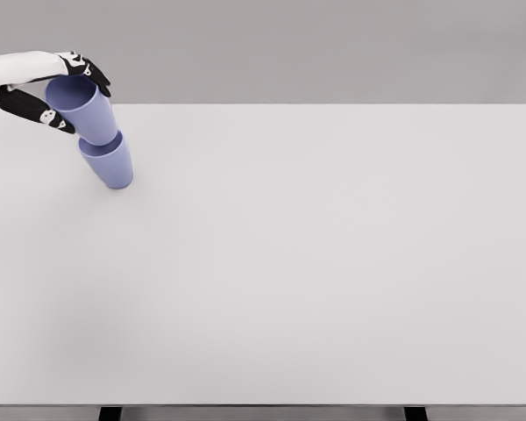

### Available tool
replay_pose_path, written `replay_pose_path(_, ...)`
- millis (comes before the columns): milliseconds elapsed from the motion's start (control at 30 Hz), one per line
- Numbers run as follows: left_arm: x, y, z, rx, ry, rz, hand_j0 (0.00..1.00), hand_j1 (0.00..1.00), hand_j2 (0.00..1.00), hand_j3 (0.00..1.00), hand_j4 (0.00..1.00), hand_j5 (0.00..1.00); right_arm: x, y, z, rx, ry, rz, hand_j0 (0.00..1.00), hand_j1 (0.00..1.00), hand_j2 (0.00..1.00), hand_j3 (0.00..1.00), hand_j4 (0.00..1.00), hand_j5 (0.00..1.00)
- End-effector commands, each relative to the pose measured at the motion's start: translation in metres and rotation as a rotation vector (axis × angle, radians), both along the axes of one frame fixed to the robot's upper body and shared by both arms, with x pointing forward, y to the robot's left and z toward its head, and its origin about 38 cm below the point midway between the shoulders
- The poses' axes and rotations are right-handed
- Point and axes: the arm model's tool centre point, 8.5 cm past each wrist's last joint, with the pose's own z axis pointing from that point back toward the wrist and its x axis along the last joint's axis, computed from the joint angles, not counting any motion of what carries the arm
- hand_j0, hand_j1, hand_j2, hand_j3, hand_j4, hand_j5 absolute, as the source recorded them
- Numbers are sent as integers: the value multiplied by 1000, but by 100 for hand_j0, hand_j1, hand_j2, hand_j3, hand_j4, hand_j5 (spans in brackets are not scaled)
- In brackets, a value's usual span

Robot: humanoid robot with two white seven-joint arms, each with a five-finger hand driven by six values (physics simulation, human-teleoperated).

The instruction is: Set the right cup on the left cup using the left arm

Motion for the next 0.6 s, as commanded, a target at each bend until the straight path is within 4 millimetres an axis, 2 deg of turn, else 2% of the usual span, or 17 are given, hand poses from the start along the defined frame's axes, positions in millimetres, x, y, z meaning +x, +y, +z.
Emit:
replay_pose_path(0,0,1,1,-7,-2,4,53,53,53,53,53,53,0,0,0,0,0,0,100,100,100,100,100,100)
replay_pose_path(567,-1,3,-5,-5,11,9,53,53,53,53,53,53,0,0,0,0,0,0,100,100,100,100,100,100)
